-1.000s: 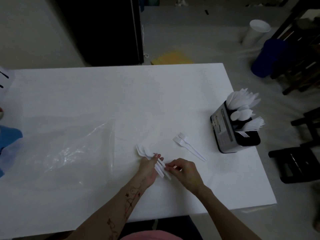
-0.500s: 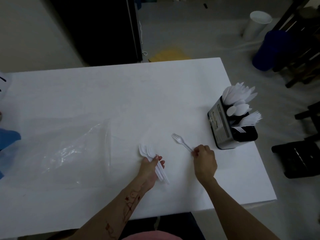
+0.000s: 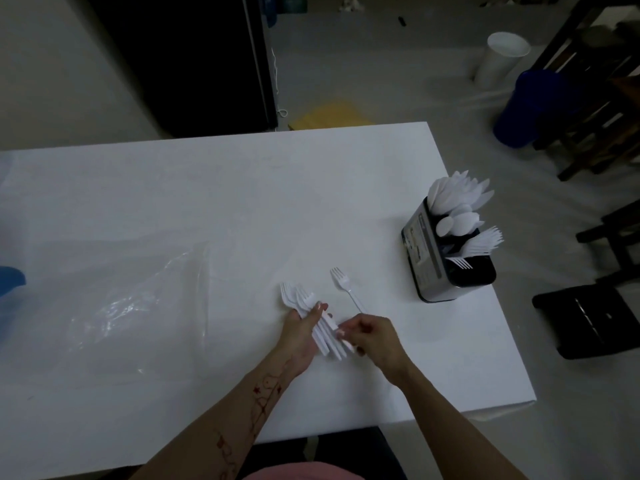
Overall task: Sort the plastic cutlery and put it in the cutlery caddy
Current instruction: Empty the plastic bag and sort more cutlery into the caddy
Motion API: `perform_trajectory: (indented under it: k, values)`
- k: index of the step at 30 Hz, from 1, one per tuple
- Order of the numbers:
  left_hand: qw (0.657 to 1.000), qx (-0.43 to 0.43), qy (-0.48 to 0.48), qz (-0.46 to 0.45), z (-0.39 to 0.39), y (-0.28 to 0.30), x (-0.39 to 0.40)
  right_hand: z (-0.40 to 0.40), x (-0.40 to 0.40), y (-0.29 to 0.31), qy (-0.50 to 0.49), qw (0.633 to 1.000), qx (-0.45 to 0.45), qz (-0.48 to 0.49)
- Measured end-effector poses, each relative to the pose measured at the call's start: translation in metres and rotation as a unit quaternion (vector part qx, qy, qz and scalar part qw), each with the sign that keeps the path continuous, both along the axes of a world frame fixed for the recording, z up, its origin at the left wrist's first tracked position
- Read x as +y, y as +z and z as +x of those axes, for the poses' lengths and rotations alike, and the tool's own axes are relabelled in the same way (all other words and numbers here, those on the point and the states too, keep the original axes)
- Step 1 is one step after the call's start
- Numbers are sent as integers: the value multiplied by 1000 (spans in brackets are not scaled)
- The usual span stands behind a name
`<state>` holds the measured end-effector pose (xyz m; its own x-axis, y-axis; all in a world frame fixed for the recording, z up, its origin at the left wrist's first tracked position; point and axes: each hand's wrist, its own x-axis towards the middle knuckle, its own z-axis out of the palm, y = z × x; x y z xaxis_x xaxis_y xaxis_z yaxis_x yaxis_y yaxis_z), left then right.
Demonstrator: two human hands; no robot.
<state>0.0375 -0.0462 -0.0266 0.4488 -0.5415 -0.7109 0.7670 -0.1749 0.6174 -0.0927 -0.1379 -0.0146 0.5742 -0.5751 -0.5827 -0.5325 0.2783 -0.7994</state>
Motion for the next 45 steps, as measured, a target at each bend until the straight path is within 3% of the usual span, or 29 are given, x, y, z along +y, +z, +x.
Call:
perform_trajectory:
  k: [4, 6, 9, 16, 17, 18, 20, 21, 24, 28, 31, 33, 36, 38, 41, 43, 45]
  values:
    - [999, -16, -1, 30, -1, -3, -1, 0, -3, -5, 11, 1000, 16, -8]
    - [999, -3, 38, 35, -2, -3, -3, 0, -8, -9, -31, 994, 49, -94]
    - [996, 35, 83, 11, -3, 1, -4, -2, -15, -20, -27, 945, 175, -276]
    - [998, 2, 62, 24, 1, 2, 4, 2, -20, -24, 120, 878, 270, -377]
    - [998, 5, 58, 19, 2, 2, 5, 1, -20, -23, 118, 884, 259, -371]
    - [998, 7, 55, 14, 3, 1, 6, 0, -20, -21, 97, 913, 213, -335]
    - [999, 4, 50, 6, 4, 1, 8, -3, -19, -12, 22, 985, 72, -155]
    - [999, -1, 49, 2, 5, 1, 9, -4, -17, -5, 4, 998, 12, -57]
    - [999, -23, 43, -15, 7, 3, 8, -9, -9, 7, 34, 996, -58, 64]
    - [999, -19, 18, -31, 5, 9, 0, -13, -6, 12, 43, 997, -34, 63]
    - [999, -34, -4, -25, 5, 13, -10, -13, -11, 22, 37, 998, 22, -36]
    - [994, -96, -46, -27, 3, 22, -18, -13, -20, 39, 10, 992, 33, -123]
    - [963, -230, -138, -40, -6, 53, -40, -11, -41, 76, -23, 984, -28, -176]
    - [946, -273, -165, -58, -13, 75, -64, -15, -64, 102, -61, 970, -54, -229]
    - [931, -314, -166, -87, -24, 100, -109, -36, -108, 127, -49, 927, 65, -367]
    - [923, -325, -169, -116, -36, 116, -138, -52, -132, 131, 56, 905, 172, -386]
    - [923, -313, -167, -151, -50, 128, -161, -62, -149, 127, 89, 890, 187, -407]
